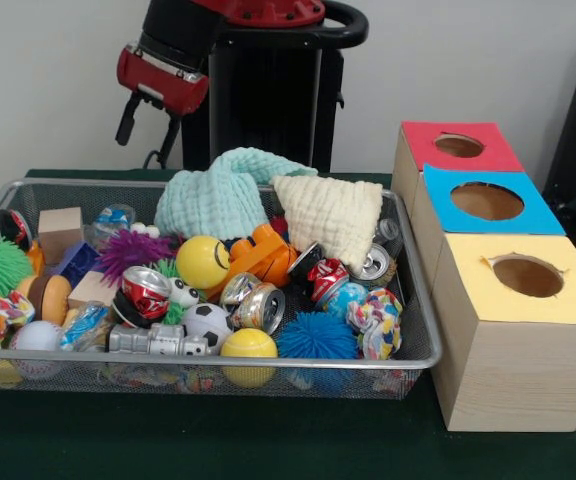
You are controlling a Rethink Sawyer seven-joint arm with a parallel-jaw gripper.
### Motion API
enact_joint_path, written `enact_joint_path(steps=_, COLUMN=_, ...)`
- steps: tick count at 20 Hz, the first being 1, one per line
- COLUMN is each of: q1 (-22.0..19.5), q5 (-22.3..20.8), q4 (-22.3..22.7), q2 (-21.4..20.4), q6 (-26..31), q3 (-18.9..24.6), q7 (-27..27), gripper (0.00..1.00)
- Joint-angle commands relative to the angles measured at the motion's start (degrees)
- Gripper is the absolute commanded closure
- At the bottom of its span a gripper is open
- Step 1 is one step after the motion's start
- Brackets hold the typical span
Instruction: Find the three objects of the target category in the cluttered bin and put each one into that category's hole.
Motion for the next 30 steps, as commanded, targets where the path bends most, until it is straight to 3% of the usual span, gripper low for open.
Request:
enact_joint_path(steps=1, q1=-14.12, q5=-4.85, q4=5.12, q2=-7.54, q6=12.16, q3=16.26, q7=0.91, gripper=0.0)
enact_joint_path(steps=21, q1=-11.39, q5=-6.78, q4=3.55, q2=-7.87, q6=14.47, q3=15.23, q7=0.58, gripper=0.0)
enact_joint_path(steps=30, q1=-11.62, q5=-3.45, q4=0.89, q2=-12.49, q6=18.94, q3=18.73, q7=0.93, gripper=0.0)
